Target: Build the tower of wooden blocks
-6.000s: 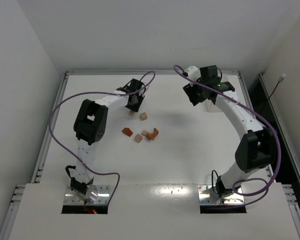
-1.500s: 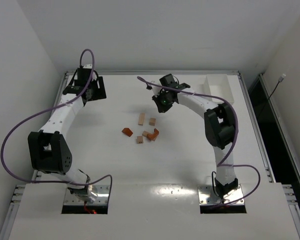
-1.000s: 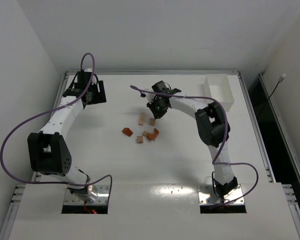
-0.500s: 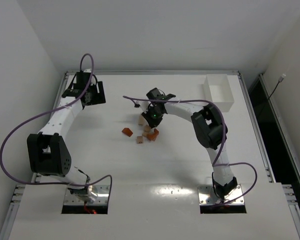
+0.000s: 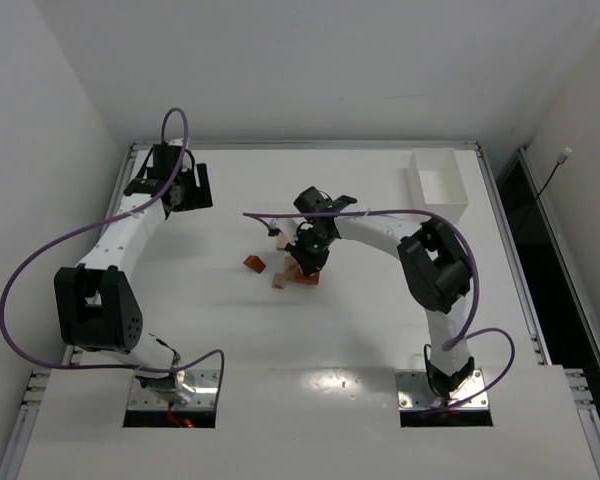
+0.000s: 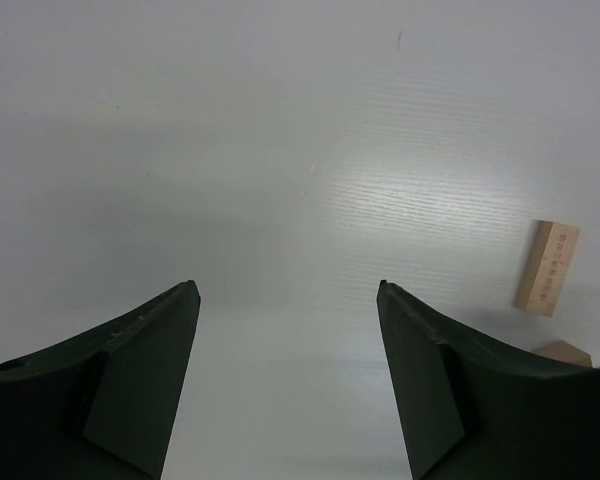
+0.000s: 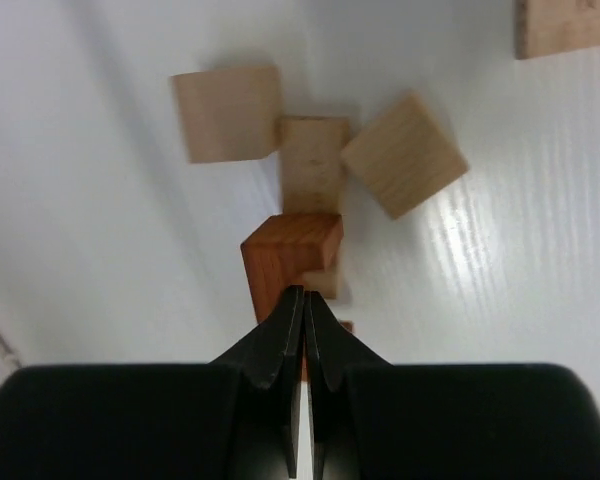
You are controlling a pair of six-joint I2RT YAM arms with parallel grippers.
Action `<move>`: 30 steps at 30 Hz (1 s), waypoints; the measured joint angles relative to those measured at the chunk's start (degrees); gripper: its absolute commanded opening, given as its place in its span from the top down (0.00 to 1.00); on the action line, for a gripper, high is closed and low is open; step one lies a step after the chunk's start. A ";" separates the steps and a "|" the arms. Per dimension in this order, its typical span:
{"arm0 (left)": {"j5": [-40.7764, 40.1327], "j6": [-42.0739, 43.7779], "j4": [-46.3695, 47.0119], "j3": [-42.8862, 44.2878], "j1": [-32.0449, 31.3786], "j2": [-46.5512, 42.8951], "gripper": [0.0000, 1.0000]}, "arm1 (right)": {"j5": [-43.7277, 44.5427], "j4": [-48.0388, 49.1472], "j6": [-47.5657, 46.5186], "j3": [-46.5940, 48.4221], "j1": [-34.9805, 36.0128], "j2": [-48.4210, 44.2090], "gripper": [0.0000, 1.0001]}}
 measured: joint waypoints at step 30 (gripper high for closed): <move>3.80 1.81 -0.87 0.00 0.00 0.00 0.19 | 4.24 1.75 -7.65 -1.68 3.28 -5.77 0.71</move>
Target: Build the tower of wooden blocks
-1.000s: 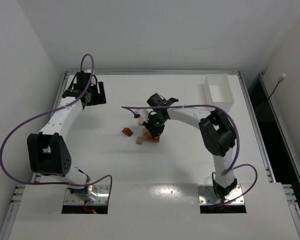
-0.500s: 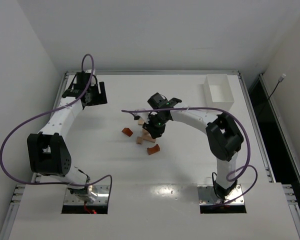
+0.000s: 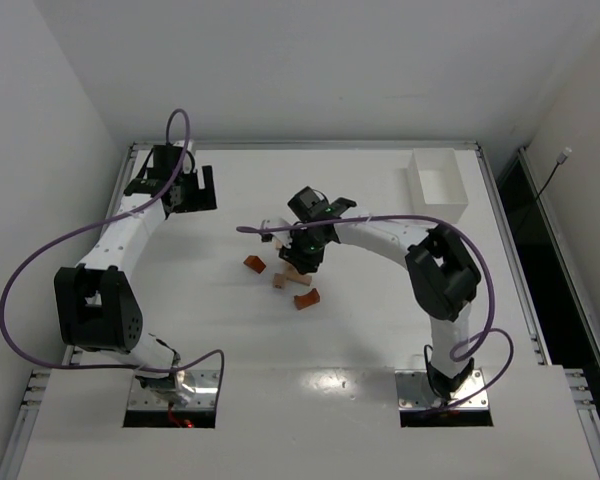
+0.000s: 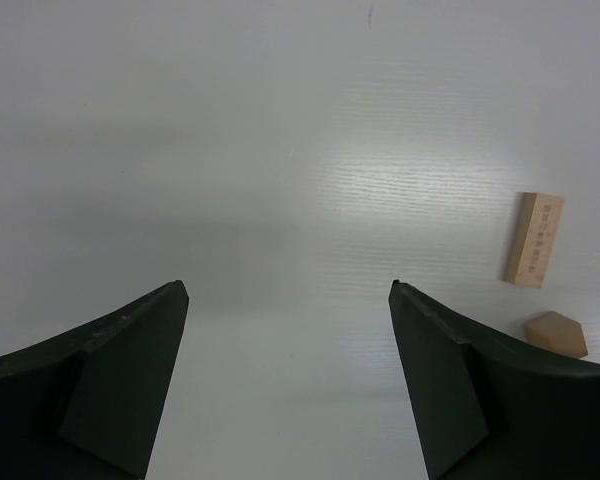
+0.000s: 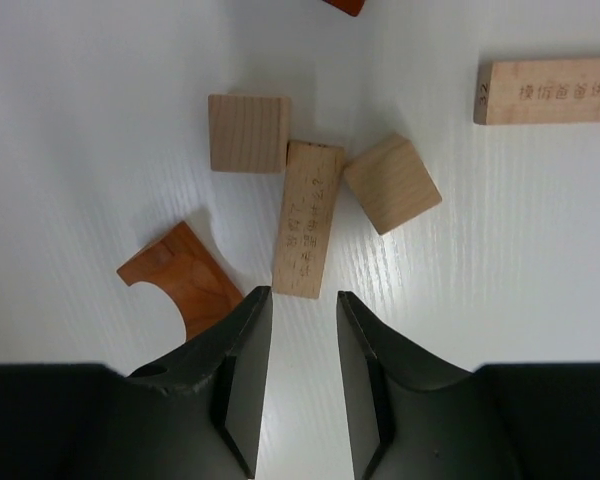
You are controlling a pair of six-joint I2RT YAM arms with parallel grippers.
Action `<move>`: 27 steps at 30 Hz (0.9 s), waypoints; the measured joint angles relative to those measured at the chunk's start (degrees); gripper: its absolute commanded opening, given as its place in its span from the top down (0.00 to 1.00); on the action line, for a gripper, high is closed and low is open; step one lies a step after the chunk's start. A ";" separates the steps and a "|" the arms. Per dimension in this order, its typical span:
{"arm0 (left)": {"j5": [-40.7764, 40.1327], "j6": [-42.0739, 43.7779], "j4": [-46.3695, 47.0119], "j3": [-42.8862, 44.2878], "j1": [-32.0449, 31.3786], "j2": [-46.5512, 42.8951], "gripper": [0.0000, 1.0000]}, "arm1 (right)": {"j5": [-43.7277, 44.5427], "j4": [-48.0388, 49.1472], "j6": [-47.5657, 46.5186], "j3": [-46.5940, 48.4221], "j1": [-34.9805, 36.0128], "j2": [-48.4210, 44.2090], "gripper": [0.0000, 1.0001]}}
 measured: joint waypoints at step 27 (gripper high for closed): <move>-0.02 1.01 -1.27 -0.87 1.49 0.00 0.19 | 1.18 0.20 -0.59 3.74 2.62 8.52 0.66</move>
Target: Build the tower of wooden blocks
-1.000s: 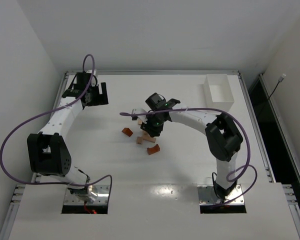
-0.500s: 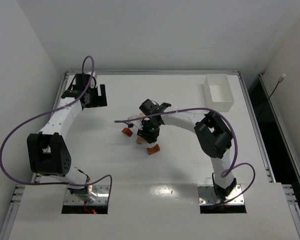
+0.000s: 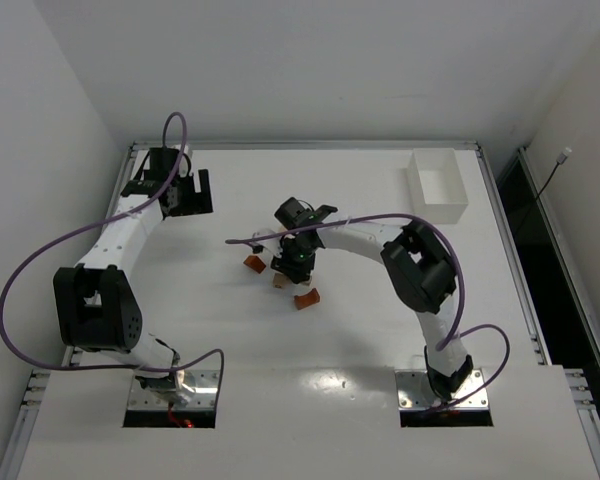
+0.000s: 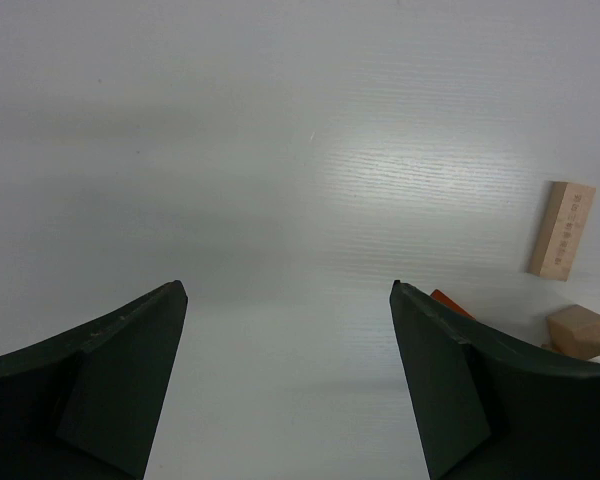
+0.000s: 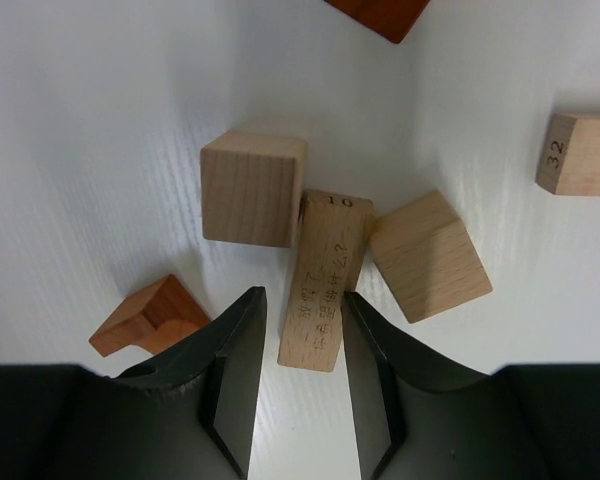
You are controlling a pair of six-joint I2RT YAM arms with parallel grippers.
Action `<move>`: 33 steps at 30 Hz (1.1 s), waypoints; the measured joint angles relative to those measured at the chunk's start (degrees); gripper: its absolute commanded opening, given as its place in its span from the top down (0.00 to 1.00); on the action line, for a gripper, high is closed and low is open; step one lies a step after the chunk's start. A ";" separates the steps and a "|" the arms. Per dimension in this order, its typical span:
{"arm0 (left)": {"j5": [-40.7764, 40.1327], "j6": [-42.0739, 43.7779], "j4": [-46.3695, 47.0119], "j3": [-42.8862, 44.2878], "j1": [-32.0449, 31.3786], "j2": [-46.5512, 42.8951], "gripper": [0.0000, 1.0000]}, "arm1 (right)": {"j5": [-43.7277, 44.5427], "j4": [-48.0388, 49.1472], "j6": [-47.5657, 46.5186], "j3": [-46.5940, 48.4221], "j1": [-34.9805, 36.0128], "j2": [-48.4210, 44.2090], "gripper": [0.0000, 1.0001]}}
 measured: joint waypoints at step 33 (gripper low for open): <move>1.95 0.04 -0.26 0.00 0.00 2.27 0.19 | 3.78 1.07 2.23 -1.09 -0.57 1.01 1.00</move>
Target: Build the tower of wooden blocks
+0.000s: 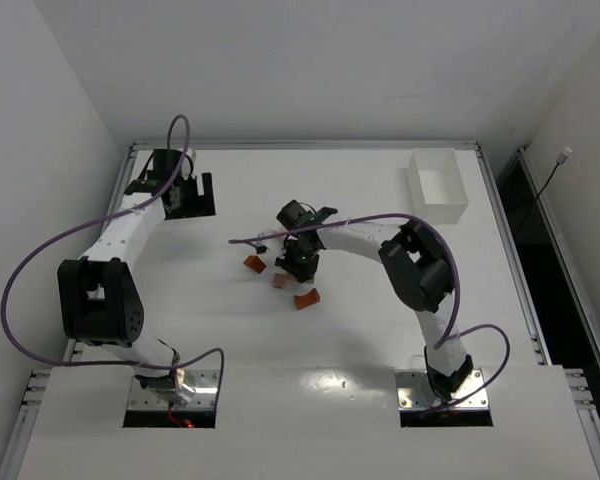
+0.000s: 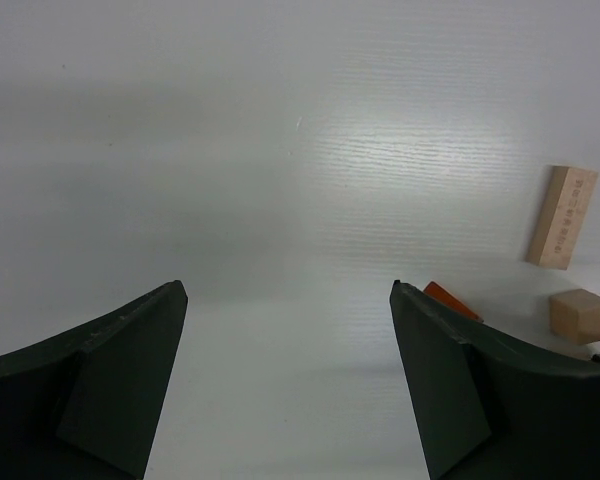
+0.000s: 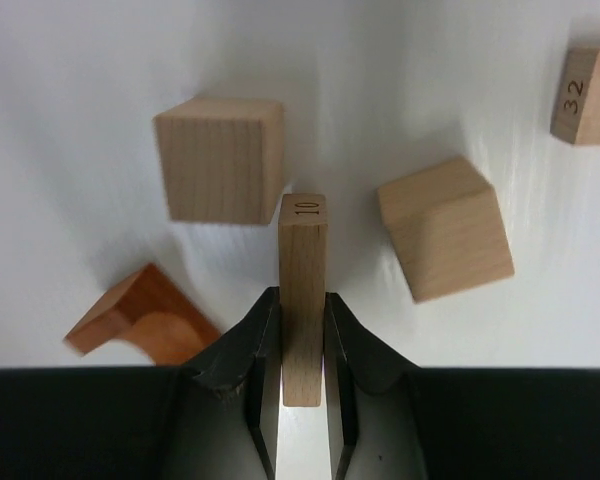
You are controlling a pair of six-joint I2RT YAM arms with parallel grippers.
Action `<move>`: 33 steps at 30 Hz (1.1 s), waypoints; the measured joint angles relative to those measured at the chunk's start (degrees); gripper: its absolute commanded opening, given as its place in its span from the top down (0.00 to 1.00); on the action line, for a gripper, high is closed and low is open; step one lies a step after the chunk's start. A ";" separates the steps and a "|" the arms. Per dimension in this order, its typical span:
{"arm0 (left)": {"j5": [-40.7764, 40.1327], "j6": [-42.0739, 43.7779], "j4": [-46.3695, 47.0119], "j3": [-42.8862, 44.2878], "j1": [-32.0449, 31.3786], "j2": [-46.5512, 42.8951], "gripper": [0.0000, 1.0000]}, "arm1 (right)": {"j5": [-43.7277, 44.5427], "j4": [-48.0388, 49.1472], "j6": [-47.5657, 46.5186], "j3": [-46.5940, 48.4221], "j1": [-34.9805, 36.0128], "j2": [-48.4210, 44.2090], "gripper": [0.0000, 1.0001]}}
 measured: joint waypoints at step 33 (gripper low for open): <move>3.52 -0.83 1.33 -5.27 1.62 -8.72 0.19 | -25.07 22.34 66.93 1.29 -16.72 -0.35 1.00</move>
